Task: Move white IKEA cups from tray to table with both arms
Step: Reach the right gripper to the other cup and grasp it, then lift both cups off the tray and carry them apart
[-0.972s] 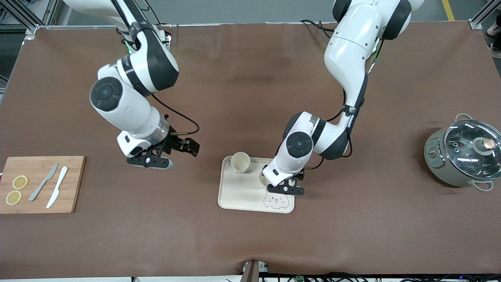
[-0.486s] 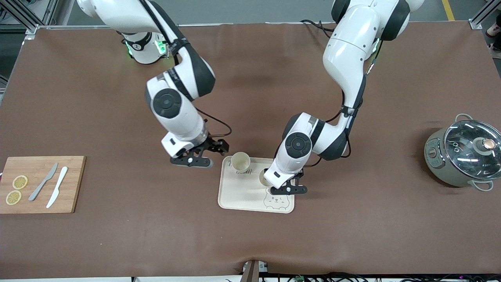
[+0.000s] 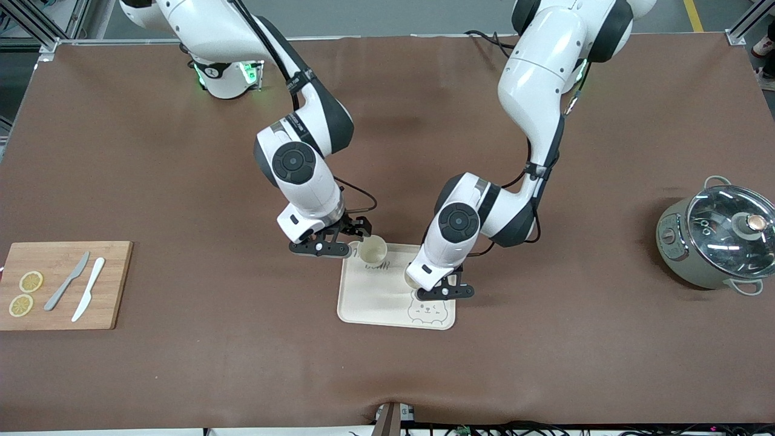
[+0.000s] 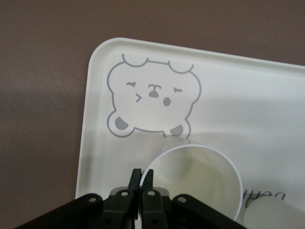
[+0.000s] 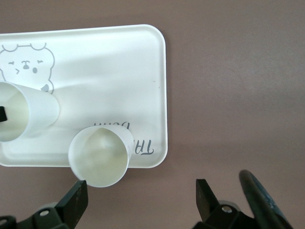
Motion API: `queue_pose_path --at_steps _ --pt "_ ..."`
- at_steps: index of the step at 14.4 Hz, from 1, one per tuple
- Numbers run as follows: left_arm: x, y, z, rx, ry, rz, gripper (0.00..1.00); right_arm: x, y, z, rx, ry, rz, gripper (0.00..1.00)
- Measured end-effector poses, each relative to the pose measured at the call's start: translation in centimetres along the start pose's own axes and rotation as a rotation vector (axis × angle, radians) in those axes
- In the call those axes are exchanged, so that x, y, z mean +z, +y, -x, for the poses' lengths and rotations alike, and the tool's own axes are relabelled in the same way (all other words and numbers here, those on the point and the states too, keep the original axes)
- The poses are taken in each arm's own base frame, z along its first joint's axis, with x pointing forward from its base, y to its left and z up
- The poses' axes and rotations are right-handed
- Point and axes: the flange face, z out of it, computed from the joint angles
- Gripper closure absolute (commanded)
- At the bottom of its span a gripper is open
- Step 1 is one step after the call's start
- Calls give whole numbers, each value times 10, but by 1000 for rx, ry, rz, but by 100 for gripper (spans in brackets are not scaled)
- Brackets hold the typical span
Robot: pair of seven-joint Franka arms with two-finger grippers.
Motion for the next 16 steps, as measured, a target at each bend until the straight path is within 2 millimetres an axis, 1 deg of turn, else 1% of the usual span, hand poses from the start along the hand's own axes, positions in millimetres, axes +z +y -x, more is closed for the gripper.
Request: queue_pose_path --at_steps 2,3,4,6,9,10,11,13,15,16 --pt "-3 -4 -5 -7 7 2 100 11 -1 0 -5 4 6 0" --pt "-9 -5 -8 -11 13 5 100 16 -2 1 -8 5 6 0" --pt "-19 -8 -11 -16 7 0 100 20 -4 2 -10 7 5 0" --pt "-51 -14 -14 -24 -28 -17 100 27 -6 4 -15 7 8 0" --pt "-116 -22 -11 -30 -72 -32 100 32 -8 5 -26 21 12 0" --pt "-133 -29 -10 -24 -91 -40 100 35 -9 5 -27 24 11 0" --pt "-145 -39 -11 -14 -109 -53 100 38 -9 4 -28 27 10 0" --pt "-161 -66 -17 9 -118 -82 100 43 -9 3 -28 35 6 0" --pt "-175 -98 -20 17 -120 -97 100 47 -9 2 -28 41 2 0" --pt "-185 -118 -21 32 -125 -95 100 48 -9 2 -28 43 1 0"
